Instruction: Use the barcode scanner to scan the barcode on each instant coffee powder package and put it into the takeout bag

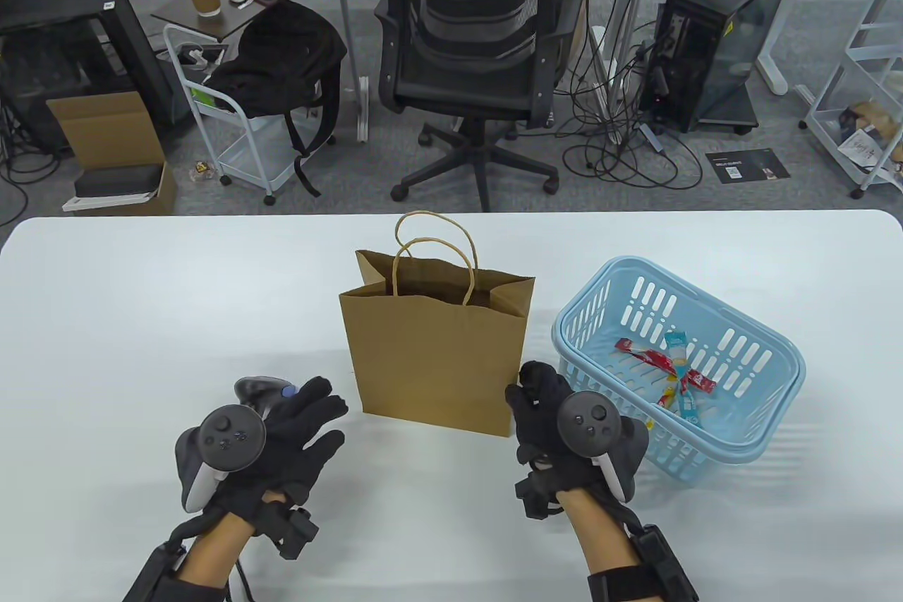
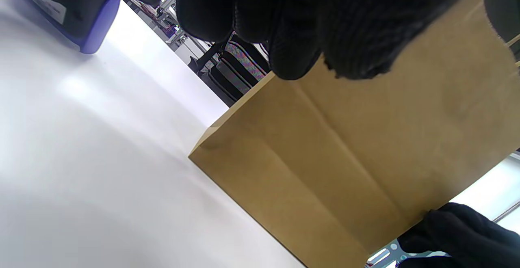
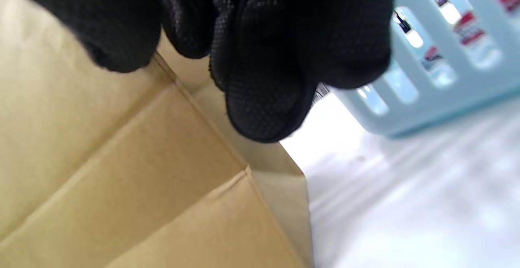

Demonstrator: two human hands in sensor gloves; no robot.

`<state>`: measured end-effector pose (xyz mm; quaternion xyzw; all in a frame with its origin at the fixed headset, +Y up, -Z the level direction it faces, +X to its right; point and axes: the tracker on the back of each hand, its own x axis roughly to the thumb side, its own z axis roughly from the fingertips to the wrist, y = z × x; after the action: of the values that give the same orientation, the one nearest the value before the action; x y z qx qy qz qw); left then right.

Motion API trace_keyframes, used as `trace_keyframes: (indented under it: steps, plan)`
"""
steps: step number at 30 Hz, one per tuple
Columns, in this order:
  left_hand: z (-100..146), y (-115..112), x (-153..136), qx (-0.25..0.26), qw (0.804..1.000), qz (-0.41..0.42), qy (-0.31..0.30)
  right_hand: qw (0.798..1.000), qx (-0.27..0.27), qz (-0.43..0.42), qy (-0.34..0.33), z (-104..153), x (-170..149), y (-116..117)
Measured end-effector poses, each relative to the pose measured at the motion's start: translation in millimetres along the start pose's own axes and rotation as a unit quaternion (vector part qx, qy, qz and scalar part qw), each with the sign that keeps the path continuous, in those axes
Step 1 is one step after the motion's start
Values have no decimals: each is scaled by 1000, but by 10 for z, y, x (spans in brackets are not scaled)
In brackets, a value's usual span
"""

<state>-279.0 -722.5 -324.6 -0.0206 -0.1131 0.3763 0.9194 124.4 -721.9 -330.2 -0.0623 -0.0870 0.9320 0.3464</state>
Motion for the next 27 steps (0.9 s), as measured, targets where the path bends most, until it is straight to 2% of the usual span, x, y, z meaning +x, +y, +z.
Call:
trace_keyframes:
  steps: [1,3,4,7,10,12,16,18,21,25,27]
  plan:
    - [4,8,0,2,1000,-4,2,1000,17,7,13,5,8,-17]
    - [14,51,0,15,1000,-14,9,994,90,52,18,34,15,-52]
    - [17,68,-1,21,1000,-16,11,993,104,58,16,43,13,-49]
    - [33,156,-16,53,998,-16,25,976,200,77,24,58,-10,27]
    - [62,247,-42,86,995,-22,46,963,249,100,24,48,-27,160]
    - [83,308,-62,115,989,-47,77,958,257,122,27,44,-29,242]
    - [90,406,-138,137,972,-115,155,952,277,128,38,27,-69,323]
    - [79,457,-202,125,959,-151,203,952,276,127,41,27,-74,308]
    - [60,508,-349,98,938,-187,276,959,243,143,36,45,-34,185]
    - [2,479,-528,64,920,-191,338,967,201,152,26,74,21,48]
    - [-21,468,-580,49,920,-178,346,968,195,153,24,82,35,22]
